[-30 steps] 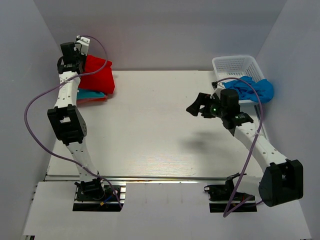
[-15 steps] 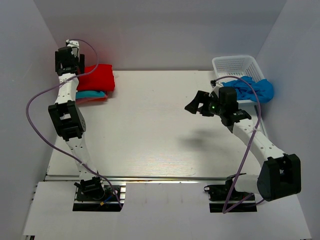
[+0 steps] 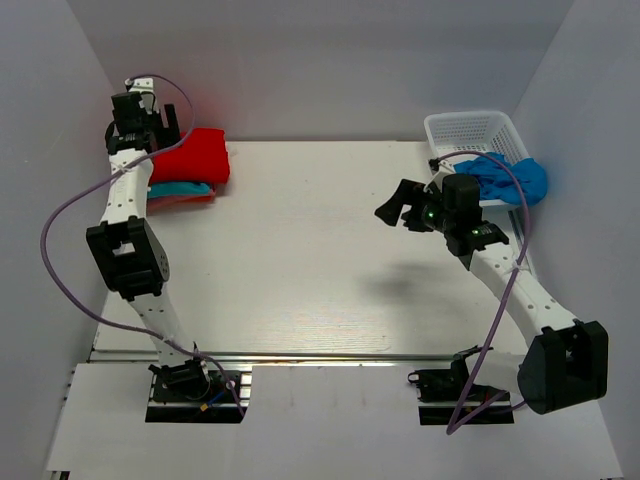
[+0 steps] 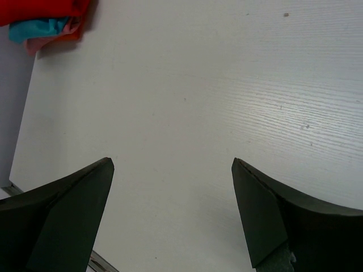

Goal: Fold and stack the t-shirts
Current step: Put the neatly folded tshirt into the corner of the board with the left arm

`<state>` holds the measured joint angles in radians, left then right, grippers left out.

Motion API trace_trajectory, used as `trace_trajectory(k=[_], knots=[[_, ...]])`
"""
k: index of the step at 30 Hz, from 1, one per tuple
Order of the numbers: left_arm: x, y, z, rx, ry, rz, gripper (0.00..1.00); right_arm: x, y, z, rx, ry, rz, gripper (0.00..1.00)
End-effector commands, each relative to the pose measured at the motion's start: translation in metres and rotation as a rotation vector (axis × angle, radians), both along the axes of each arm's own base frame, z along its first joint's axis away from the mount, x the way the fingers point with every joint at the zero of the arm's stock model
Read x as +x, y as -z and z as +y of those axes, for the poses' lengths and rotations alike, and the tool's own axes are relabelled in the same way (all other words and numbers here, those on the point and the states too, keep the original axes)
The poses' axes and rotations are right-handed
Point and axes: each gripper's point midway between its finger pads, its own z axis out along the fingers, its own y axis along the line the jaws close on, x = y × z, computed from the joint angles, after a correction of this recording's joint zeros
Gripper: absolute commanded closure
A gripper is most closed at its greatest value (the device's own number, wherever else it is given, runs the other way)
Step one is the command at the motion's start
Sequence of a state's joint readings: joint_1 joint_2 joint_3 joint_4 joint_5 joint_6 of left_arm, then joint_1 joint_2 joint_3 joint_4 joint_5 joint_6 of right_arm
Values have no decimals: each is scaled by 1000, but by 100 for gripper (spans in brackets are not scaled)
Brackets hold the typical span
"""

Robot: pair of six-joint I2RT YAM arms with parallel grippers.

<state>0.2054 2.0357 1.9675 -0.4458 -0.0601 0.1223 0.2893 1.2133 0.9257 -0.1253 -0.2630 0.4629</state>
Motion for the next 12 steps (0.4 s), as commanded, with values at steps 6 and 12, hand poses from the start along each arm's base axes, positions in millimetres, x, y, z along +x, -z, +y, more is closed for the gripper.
trace_trajectory(k=[6, 12], knots=[[-99, -12, -144, -299, 169, -21, 0, -5, 25, -20, -81, 76, 35, 10], [-156, -2, -166, -283, 136, -14, 0, -18, 26, -30, -111, 89, -10, 10]])
